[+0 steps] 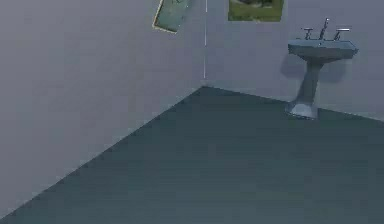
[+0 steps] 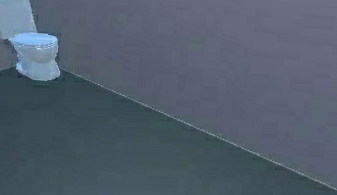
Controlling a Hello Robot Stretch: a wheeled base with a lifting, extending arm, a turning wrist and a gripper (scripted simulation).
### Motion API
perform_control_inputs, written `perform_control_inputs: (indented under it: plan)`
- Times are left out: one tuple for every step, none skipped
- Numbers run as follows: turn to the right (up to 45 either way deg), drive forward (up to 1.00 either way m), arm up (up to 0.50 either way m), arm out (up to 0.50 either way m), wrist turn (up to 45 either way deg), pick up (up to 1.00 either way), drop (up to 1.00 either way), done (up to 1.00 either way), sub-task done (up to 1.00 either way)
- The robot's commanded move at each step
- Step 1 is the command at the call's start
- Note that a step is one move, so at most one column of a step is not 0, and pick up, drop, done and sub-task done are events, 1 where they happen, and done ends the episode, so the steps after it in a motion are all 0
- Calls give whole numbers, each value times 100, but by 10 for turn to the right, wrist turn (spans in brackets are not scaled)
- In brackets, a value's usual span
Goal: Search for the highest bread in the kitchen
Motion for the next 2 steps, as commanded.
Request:
perform_control_inputs:
  plan:
    - [-450,0,0,0,0,0,0,0,0]
    - [-450,0,0,0,0,0,0,0,0]
